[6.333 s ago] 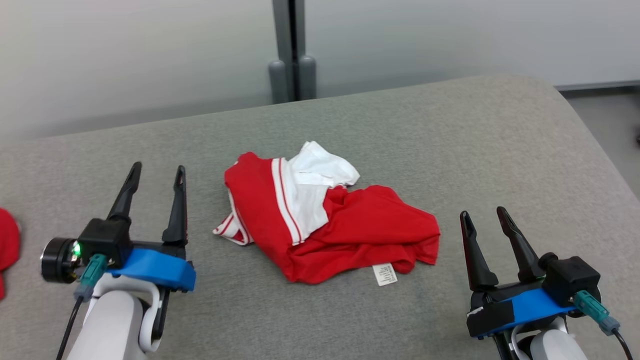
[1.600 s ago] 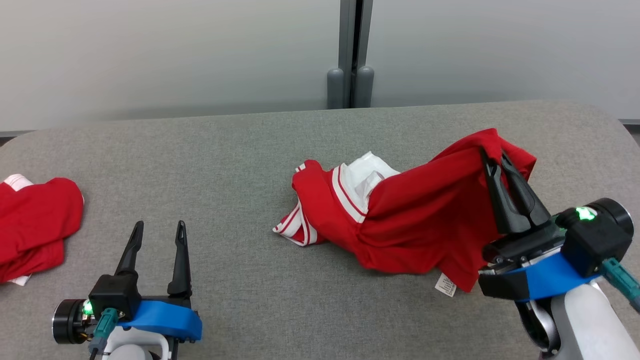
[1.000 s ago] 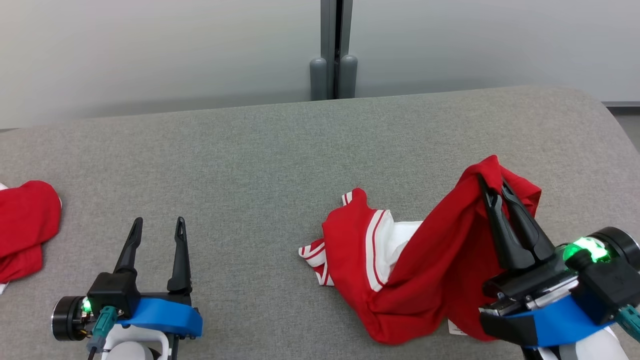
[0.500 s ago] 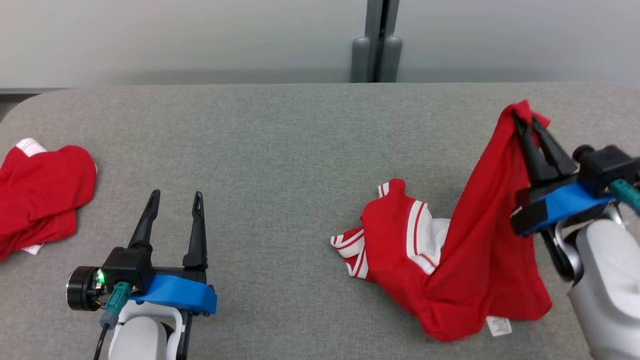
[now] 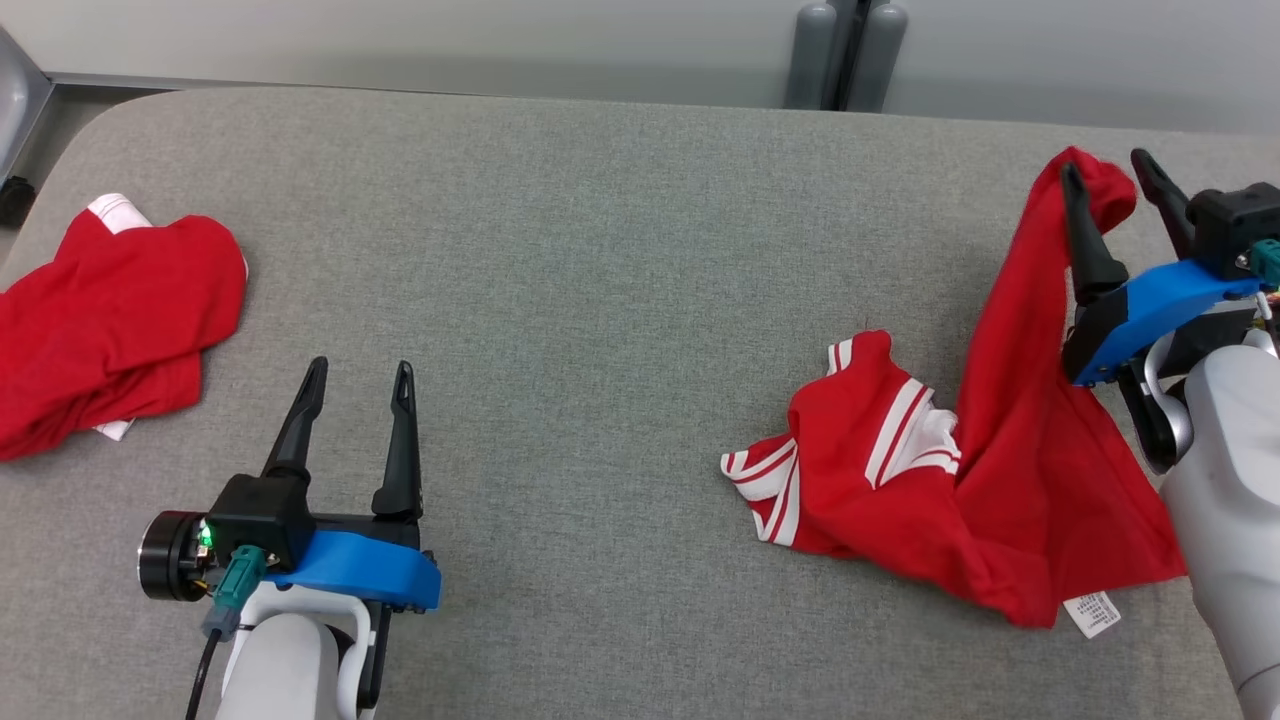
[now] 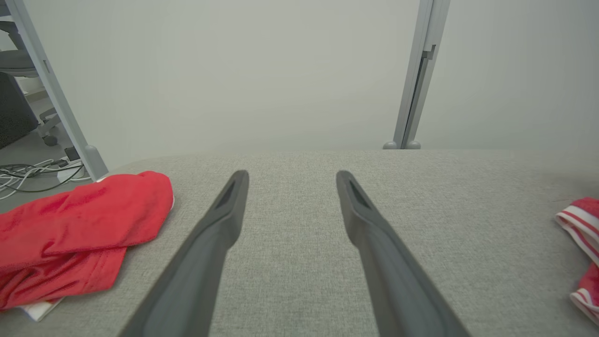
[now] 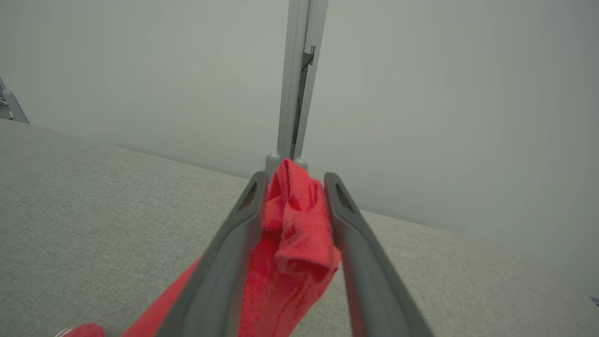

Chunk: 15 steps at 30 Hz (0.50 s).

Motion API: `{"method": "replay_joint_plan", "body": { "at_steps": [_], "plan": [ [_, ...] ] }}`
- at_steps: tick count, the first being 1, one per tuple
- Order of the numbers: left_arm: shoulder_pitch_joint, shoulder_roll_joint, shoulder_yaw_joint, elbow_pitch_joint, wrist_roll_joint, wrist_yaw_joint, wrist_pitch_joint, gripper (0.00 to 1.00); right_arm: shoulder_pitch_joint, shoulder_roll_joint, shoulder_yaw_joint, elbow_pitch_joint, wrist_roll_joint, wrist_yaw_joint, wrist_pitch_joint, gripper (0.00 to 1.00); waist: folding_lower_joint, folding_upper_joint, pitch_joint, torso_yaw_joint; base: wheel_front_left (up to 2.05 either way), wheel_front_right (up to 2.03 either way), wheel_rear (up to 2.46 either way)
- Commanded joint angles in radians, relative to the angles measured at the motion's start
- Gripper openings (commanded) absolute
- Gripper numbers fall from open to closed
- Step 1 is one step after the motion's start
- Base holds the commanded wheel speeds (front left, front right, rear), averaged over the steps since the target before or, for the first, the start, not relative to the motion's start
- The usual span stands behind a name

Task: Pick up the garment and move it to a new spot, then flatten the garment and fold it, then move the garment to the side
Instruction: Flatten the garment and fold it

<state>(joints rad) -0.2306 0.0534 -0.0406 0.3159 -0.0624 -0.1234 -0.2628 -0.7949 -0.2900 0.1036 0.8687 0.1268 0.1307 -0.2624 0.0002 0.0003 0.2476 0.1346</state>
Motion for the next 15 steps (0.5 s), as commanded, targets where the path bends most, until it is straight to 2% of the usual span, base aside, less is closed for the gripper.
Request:
{"method": "replay_joint_plan", "body": {
  "at_steps": [1,7,15],
  "plan": [
    [-0.017,-0.002,0.003,0.0,-0.005,0.002,-0.003,1.0,-0.022,0.002,0.001,-0.005,-0.005,0.0,-0.003,1.0,-0.0002,-0.0003,-0.002,-0.004,0.0,0.0,0.0],
    [0.008,-0.002,0.017,0.004,-0.002,0.007,-0.003,1.0,0.043,0.019,0.008,-0.089,0.008,0.0,-0.003,1.0,-0.0002,-0.0003,-0.032,-0.048,0.0,0.0,0.0],
    [0.046,0.004,0.035,0.01,0.005,0.005,-0.003,1.0,0.234,0.045,0.009,-0.339,0.05,0.0,-0.002,1.0,-0.0002,-0.0003,-0.093,-0.12,0.0,0.0,0.0]
  ]
}}
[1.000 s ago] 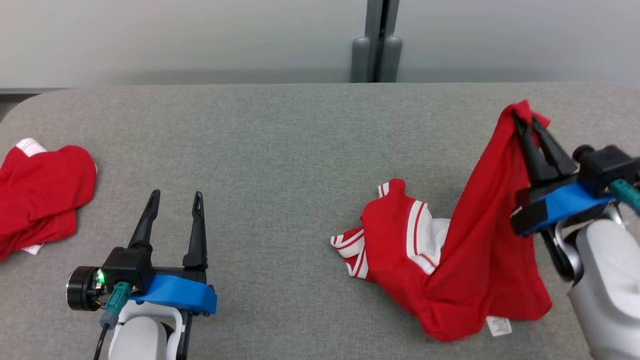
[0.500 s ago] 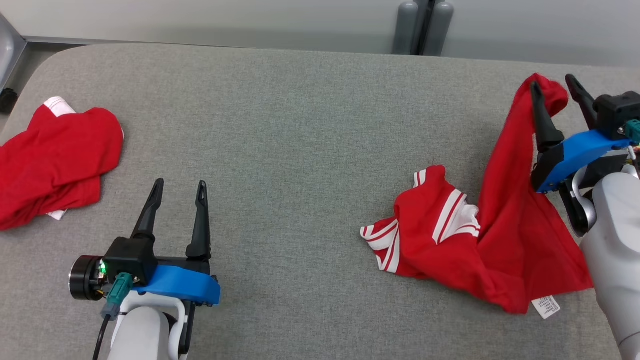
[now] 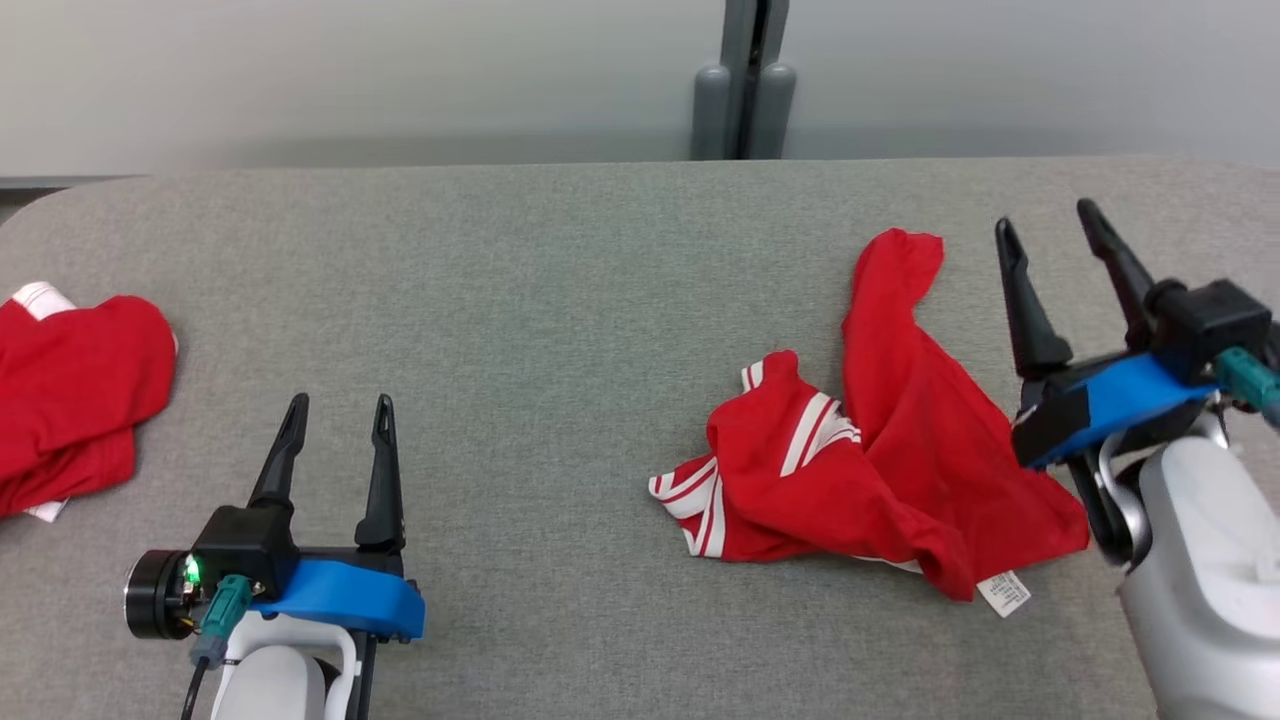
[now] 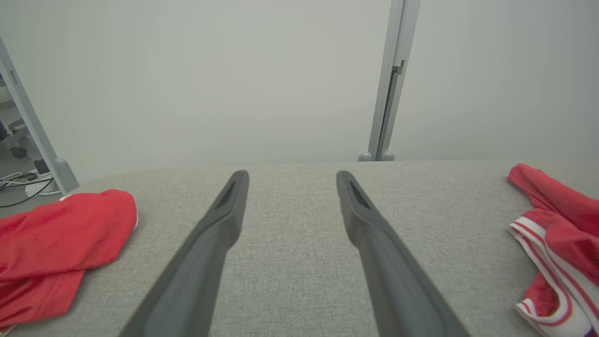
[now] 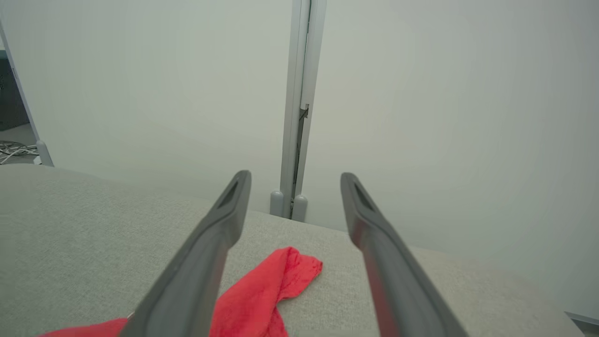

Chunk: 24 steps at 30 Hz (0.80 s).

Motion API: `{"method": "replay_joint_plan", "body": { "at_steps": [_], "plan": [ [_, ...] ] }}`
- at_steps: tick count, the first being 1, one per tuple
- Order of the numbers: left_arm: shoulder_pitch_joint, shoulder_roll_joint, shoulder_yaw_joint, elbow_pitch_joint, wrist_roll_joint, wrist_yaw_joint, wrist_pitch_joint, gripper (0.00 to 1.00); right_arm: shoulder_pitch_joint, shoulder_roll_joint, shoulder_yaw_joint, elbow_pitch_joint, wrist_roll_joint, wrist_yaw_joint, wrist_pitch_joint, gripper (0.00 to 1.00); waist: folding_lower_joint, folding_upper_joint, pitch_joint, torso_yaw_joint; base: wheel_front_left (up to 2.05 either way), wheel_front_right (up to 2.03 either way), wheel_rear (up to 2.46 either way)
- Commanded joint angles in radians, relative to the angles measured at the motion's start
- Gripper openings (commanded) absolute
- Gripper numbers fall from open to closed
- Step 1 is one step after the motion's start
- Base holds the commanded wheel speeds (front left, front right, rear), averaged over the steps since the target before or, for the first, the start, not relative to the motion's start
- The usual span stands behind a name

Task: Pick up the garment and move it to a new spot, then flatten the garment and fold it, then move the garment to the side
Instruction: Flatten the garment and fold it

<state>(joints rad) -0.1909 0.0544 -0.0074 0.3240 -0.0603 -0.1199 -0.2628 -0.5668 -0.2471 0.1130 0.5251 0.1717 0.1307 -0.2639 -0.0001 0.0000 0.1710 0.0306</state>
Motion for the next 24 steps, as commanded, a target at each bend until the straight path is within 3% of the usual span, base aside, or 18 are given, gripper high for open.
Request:
{"method": "replay_joint_plan", "body": {
  "at_steps": [1,13,24],
  "plan": [
    [0.011,0.004,0.007,0.001,0.003,0.001,-0.003,1.0,0.037,0.009,0.0,-0.024,0.008,0.0,-0.001,1.0,0.0001,0.0,-0.021,-0.025,0.0,0.0,0.0],
    [0.048,0.014,0.022,-0.002,0.01,-0.002,-0.003,1.0,0.378,0.123,-0.076,-0.261,-0.016,0.0,-0.001,1.0,0.0001,0.0,-0.05,-0.082,0.0,0.0,0.0],
    [0.059,0.01,0.023,0.004,0.008,-0.004,-0.003,1.0,0.519,0.186,-0.121,-0.292,-0.043,0.0,-0.001,1.0,0.0001,0.0,-0.073,-0.08,0.0,0.0,0.0]
  ]
}}
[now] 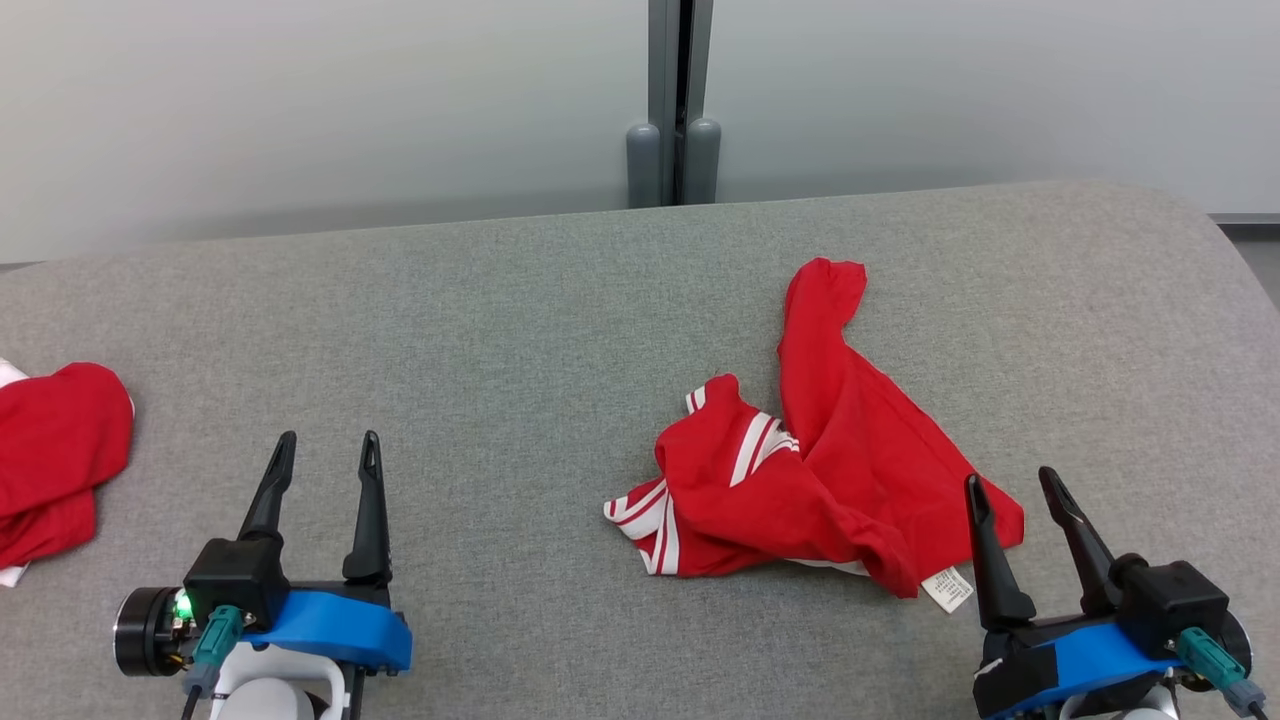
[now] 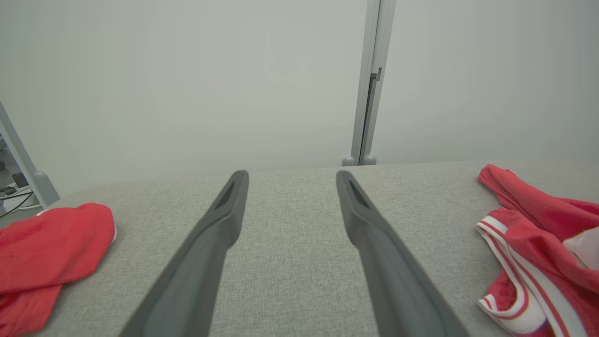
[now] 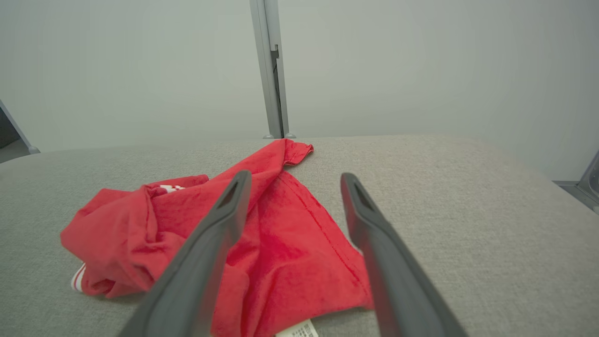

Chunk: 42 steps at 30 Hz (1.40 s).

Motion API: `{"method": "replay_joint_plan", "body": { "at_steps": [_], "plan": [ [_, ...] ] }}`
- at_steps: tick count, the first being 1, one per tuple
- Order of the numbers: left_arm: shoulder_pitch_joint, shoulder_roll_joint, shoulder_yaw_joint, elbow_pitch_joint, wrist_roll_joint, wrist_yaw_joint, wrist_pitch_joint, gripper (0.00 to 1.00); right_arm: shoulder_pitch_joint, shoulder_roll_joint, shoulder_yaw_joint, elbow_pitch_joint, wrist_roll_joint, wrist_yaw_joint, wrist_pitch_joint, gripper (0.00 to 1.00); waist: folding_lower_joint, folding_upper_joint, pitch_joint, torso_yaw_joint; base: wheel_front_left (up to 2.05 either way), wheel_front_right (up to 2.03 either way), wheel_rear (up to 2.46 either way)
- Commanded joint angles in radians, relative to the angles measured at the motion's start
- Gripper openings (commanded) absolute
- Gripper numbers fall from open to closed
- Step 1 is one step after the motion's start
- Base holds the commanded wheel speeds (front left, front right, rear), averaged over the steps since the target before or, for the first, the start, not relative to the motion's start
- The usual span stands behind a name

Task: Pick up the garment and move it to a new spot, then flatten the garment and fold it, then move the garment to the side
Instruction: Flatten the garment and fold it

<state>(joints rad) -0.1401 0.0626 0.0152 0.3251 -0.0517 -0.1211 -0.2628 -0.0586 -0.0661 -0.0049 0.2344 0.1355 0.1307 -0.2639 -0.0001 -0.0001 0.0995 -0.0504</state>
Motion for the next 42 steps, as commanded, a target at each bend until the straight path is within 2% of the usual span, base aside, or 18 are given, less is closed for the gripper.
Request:
{"method": "replay_joint_plan", "body": {
  "at_steps": [1,14,23,33,42],
  "plan": [
    [0.009,0.001,0.001,0.004,0.0,-0.003,-0.003,1.0,0.013,0.007,-0.003,0.001,-0.009,0.0,-0.001,1.0,0.0001,0.0001,-0.003,0.001,0.0,0.0,0.0],
    [0.002,0.0,0.004,0.011,0.008,-0.004,-0.003,1.0,-0.004,0.014,0.008,0.014,-0.018,0.0,-0.001,1.0,0.0001,0.0001,-0.01,-0.009,0.0,0.0,0.0],
    [-0.169,0.007,-0.075,0.074,-0.002,-0.011,-0.003,1.0,-0.038,0.015,0.036,0.02,-0.016,0.0,-0.001,1.0,0.0001,0.0001,0.019,-0.084,0.0,0.0,0.0],
    [-0.445,0.03,-0.326,0.309,-0.073,-0.009,0.006,1.0,-0.06,0.016,0.048,0.016,0.0,0.0,-0.001,1.0,0.0001,0.0001,0.072,-0.183,0.0,0.0,0.0],
    [-0.583,0.034,-0.556,0.516,-0.192,-0.009,0.075,1.0,-0.086,0.015,0.053,0.016,0.012,0.0,-0.001,1.0,0.0001,0.0001,0.117,-0.236,0.0,0.0,0.0]
  ]
}}
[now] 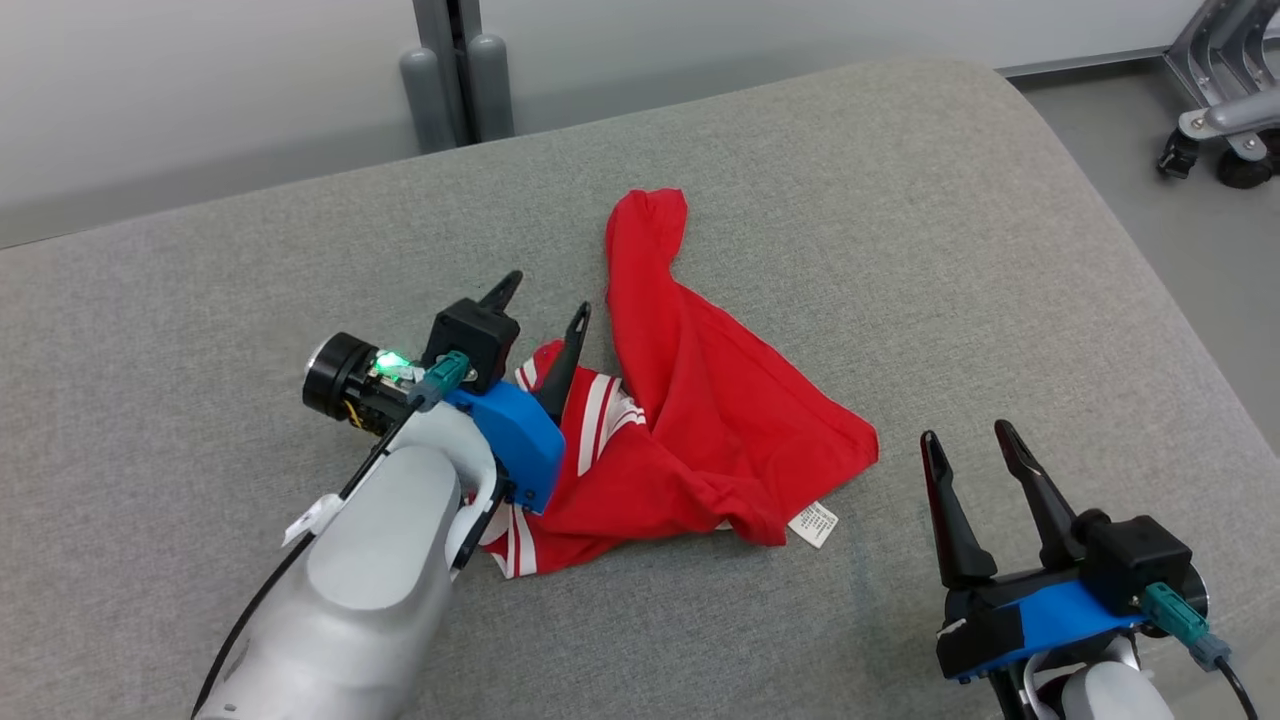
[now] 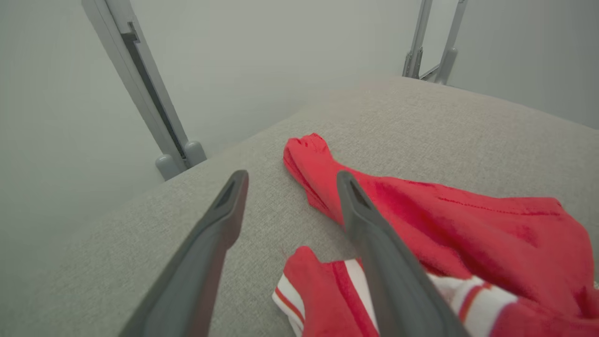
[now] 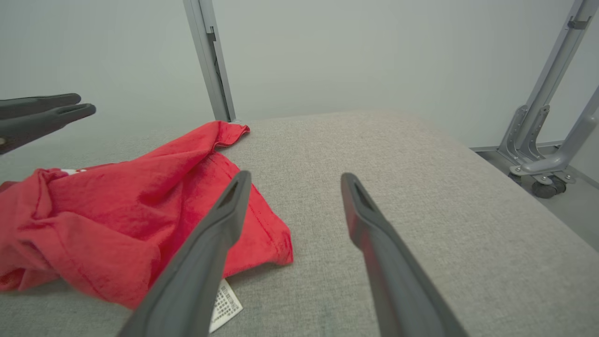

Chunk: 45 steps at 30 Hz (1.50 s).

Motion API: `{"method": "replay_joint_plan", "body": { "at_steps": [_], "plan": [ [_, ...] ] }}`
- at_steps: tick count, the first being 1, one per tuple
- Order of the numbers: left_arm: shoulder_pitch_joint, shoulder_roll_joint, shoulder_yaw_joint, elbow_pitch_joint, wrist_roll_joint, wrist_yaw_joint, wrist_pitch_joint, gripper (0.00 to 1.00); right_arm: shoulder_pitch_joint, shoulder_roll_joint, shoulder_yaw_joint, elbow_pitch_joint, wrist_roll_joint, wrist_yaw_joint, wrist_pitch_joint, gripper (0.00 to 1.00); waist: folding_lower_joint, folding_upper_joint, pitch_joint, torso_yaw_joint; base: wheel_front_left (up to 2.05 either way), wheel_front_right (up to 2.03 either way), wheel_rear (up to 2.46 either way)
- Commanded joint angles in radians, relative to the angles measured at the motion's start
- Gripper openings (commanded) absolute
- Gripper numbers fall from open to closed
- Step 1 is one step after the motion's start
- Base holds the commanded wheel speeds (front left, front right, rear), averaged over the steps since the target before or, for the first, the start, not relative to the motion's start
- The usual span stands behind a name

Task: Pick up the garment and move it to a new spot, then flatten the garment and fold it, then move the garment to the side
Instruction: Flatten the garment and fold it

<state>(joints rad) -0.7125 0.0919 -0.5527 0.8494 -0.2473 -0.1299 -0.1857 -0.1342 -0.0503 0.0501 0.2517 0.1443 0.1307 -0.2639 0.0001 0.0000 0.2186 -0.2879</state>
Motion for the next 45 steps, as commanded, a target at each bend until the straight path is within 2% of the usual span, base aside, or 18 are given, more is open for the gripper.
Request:
{"method": "replay_joint_plan", "body": {
  "at_steps": [1,9,16,18,19,20,23,28,34,36,40,45],
  "plan": [
    [-0.02,0.006,-0.01,0.013,-0.012,-0.001,0.008,1.0,-0.011,0.0,-0.001,-0.001,0.006,0.0,-0.001,1.0,-0.0001,0.0,0.002,-0.003,0.0,0.0,0.0],
    [-0.045,0.013,-0.165,0.177,-0.129,-0.001,0.087,1.0,-0.024,0.0,0.0,0.005,0.013,0.0,-0.001,1.0,-0.0001,0.0,0.019,-0.024,0.0,0.0,0.0],
    [-0.018,0.001,-0.261,0.22,-0.23,-0.001,0.117,1.0,-0.027,0.0,0.006,0.009,0.017,0.0,-0.001,1.0,-0.0001,0.0,0.023,-0.029,0.0,0.0,0.0],
    [-0.018,0.002,-0.29,0.232,-0.25,-0.001,0.125,0.34,-0.031,0.0,0.011,0.01,0.018,0.0,-0.001,1.0,-0.0001,0.0,0.024,-0.032,0.0,0.0,0.0],
    [-0.02,0.003,-0.3,0.238,-0.259,-0.001,0.125,0.15,-0.031,0.0,0.014,0.01,0.019,0.0,-0.001,1.0,-0.0001,0.0,0.025,-0.034,0.0,0.0,0.0],
    [-0.02,0.005,-0.313,0.244,-0.267,-0.001,0.131,0.0,-0.031,0.0,0.017,0.011,0.021,0.0,-0.001,1.0,-0.0001,0.0,0.026,-0.036,0.0,0.0,0.0],
    [-0.046,0.016,-0.334,0.248,-0.293,-0.001,0.108,0.0,-0.034,0.0,0.019,0.01,0.026,0.0,-0.001,1.0,-0.0001,0.0,0.029,-0.04,0.0,0.0,0.0],
    [-0.147,0.036,-0.3,0.265,-0.315,0.003,-0.015,0.0,-0.025,0.0,0.006,0.009,0.025,0.0,-0.001,1.0,-0.0001,0.0,0.022,-0.032,0.0,0.0,0.0],
    [-0.238,0.077,-0.226,0.24,-0.324,0.052,-0.079,0.0,-0.015,0.0,-0.012,0.007,0.015,0.0,-0.001,1.0,-0.0001,0.0,-0.002,-0.015,0.0,0.0,0.0],
    [-0.25,0.098,-0.179,0.166,-0.315,0.078,-0.08,0.0,-0.01,0.0,-0.016,0.003,0.015,0.0,-0.001,1.0,-0.0001,0.0,-0.009,-0.006,0.0,0.0,0.0],
    [-0.163,0.149,-0.086,0.008,-0.281,0.112,-0.08,0.0,0.004,0.0,-0.023,0.002,0.012,0.0,-0.001,1.0,-0.0001,0.0,-0.027,0.02,0.0,0.0,0.0],
    [0.004,0.169,0.012,-0.137,-0.238,0.122,-0.08,0.0,0.023,-0.001,-0.021,0.007,0.013,0.0,-0.001,1.0,-0.0001,0.0,-0.049,0.059,0.0,0.0,0.0]
  ]
}}
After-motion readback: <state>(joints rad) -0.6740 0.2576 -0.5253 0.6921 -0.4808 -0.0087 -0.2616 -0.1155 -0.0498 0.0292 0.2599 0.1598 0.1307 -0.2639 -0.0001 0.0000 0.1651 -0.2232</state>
